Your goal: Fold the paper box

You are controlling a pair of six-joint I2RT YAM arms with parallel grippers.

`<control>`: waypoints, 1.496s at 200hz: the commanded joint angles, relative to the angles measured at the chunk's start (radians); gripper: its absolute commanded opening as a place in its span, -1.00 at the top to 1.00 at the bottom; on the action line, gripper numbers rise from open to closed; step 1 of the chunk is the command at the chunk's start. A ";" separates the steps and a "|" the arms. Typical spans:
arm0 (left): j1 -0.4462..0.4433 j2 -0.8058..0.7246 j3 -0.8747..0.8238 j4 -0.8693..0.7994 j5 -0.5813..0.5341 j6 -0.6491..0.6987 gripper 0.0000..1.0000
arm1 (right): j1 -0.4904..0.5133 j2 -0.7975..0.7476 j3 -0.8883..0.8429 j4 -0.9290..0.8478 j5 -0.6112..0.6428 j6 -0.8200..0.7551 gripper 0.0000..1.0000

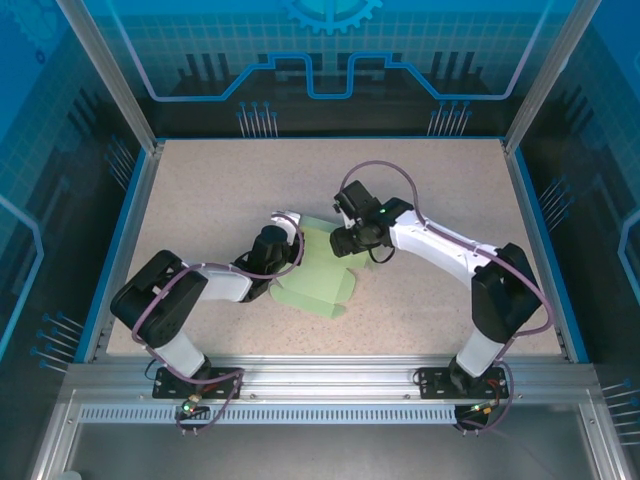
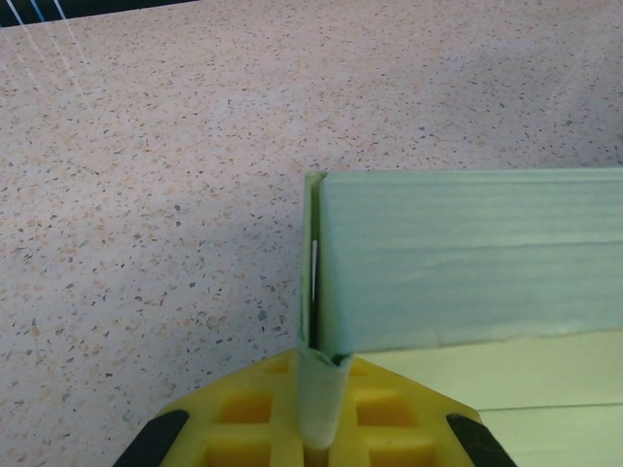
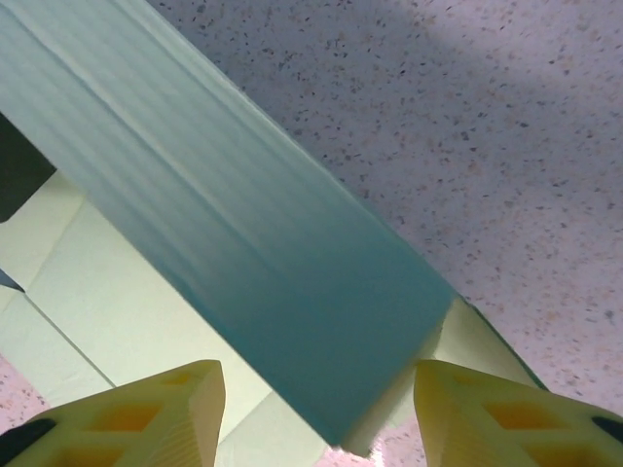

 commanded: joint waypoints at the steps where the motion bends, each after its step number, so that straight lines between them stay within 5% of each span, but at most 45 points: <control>1: -0.011 -0.028 0.026 -0.001 -0.015 -0.007 1.00 | 0.005 0.011 -0.018 0.088 -0.081 0.045 -0.07; 48: -0.013 -0.035 0.029 -0.018 -0.016 -0.014 1.00 | -0.019 -0.047 -0.086 0.268 -0.143 0.058 -0.04; 113: -0.014 -0.061 0.047 -0.099 -0.077 -0.059 1.00 | 0.058 -0.177 -0.198 0.085 0.113 0.053 -0.17; 162: -0.013 -0.067 0.055 -0.117 -0.079 -0.076 1.00 | 0.100 -0.265 -0.372 0.191 0.153 0.144 -0.23; 299: -0.014 -0.092 0.061 -0.131 -0.070 -0.075 1.00 | 0.138 -0.104 -0.428 0.432 0.284 0.267 -0.28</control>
